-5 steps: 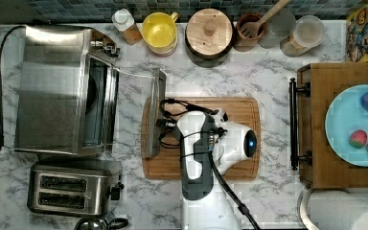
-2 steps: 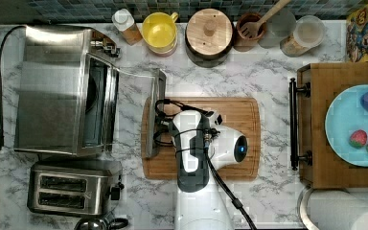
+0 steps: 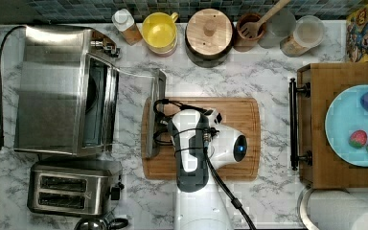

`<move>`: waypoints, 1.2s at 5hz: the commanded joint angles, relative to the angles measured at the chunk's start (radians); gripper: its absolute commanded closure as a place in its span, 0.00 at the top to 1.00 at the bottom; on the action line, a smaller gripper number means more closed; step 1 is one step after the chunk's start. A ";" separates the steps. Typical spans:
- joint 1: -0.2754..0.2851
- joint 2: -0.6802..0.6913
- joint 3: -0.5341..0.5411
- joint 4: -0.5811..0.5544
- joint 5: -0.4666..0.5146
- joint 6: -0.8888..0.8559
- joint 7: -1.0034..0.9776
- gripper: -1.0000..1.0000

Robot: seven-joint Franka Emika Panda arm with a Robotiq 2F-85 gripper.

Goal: Close the oven.

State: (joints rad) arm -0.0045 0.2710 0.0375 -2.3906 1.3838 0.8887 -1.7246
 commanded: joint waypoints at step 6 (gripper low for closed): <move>0.153 -0.212 0.170 0.322 -0.707 0.086 0.860 0.00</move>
State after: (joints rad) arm 0.0570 0.0909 0.1414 -2.3438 0.7275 0.9702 -1.0371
